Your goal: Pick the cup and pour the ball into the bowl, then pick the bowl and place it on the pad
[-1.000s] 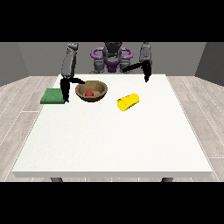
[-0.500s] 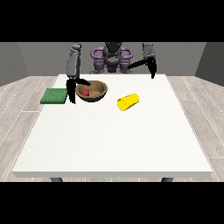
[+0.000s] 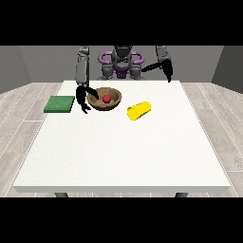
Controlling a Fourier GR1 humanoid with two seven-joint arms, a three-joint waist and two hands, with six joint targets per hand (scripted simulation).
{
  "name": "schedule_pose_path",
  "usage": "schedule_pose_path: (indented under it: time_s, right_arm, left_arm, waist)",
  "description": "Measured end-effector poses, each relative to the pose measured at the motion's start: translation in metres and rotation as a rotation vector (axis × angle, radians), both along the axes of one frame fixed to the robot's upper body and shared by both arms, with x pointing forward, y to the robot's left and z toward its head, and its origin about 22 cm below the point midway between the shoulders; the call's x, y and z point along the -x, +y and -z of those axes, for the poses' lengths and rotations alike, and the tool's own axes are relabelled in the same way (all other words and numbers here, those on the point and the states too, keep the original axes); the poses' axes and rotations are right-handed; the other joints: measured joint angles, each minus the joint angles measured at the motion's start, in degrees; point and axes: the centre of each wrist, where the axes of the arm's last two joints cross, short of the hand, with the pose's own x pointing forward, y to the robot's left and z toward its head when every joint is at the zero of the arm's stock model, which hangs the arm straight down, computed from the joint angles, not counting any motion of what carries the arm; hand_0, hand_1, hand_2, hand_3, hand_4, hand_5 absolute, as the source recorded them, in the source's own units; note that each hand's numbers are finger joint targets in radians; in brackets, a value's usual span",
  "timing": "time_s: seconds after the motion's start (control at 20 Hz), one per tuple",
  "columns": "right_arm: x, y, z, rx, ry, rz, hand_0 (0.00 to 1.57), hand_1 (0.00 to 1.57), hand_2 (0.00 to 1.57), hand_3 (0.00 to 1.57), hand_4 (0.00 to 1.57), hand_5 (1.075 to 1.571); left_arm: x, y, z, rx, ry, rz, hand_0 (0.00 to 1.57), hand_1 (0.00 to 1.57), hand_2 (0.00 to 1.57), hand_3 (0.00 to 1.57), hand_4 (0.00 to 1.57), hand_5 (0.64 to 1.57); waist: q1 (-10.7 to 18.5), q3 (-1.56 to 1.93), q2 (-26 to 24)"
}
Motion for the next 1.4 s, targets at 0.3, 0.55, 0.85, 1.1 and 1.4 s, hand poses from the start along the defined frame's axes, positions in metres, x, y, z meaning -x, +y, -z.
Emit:
schedule_pose_path:
  time_s: [0.3,0.55,0.85,1.1,1.4]
  right_arm:
    - [-0.008,0.003,-0.008,0.109,0.108,0.029,1.57,1.57,1.57,1.57,1.02,1.555]
    - [-0.019,0.008,-0.019,0.153,0.224,0.003,1.57,1.57,1.57,1.57,1.03,1.558]
    - [-0.035,0.011,-0.047,0.133,0.307,-0.043,1.57,1.57,1.57,1.57,1.07,1.552]
    - [-0.034,-0.037,-0.067,0.116,0.302,-0.015,1.57,1.57,1.57,1.57,1.06,1.559]
    - [-0.026,-0.090,-0.086,0.067,0.235,0.017,1.57,1.57,1.57,1.57,1.08,1.559]
  left_arm:
    - [-0.002,0.010,0.002,0.009,0.019,-0.017,0.00,0.00,0.00,0.00,0.00,1.570]
    - [-0.002,0.038,0.017,0.030,0.065,-0.072,0.00,0.00,0.00,0.00,0.00,1.570]
    - [0.008,0.070,0.049,0.036,0.125,-0.158,0.00,0.00,0.00,0.00,0.00,1.570]
    - [0.012,0.067,0.049,0.032,0.117,-0.160,0.00,0.00,0.00,0.00,0.00,1.569]
    - [0.011,0.058,0.044,0.034,0.057,-0.158,0.00,0.00,0.00,0.00,0.00,1.565]
  waist:
    - [-0.4,0.09,-1.3]
    - [-3.2,0.84,-3.5]
    - [-7.3,1.08,-7.5]
    - [-7.1,1.14,-7.0]
    - [-7.5,1.18,-3.1]
